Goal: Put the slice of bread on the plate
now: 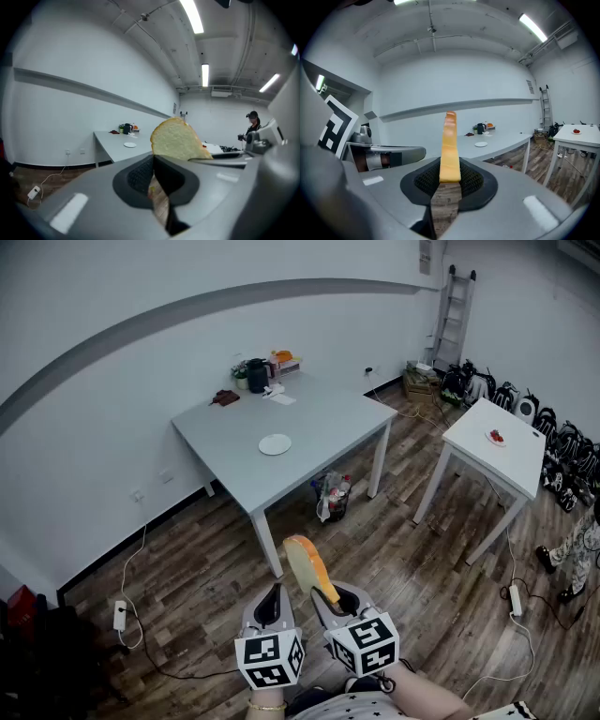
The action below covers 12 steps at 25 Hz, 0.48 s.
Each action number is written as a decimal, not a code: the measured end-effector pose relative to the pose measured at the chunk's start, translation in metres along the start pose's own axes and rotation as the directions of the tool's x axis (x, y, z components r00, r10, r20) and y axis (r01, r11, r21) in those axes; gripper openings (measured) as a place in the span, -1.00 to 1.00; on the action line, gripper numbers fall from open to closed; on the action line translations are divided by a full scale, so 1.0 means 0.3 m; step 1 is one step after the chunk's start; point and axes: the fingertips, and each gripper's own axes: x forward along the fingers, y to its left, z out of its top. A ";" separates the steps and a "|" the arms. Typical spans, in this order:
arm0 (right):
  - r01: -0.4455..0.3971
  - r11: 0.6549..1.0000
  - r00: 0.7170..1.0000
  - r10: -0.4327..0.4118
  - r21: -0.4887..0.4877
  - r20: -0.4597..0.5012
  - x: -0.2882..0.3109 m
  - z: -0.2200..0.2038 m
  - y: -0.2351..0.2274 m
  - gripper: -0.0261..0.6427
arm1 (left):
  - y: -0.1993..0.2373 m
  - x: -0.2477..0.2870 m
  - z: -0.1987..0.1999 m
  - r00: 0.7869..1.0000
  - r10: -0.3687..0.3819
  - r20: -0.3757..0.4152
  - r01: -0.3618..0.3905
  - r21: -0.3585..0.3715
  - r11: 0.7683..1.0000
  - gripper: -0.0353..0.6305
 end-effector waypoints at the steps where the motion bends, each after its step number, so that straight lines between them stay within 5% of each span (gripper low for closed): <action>1: 0.002 1.000 1.000 -0.002 0.000 0.000 0.006 0.000 0.009 -0.67 | 0.011 -0.004 -0.004 1.000 -0.001 -0.001 0.001 0.001 1.000 -0.87; 12: 0.008 1.000 0.999 -0.007 0.027 -0.037 0.102 -0.043 0.049 -0.67 | 0.145 0.023 -0.052 1.000 0.002 -0.029 -0.004 -0.059 0.998 -0.87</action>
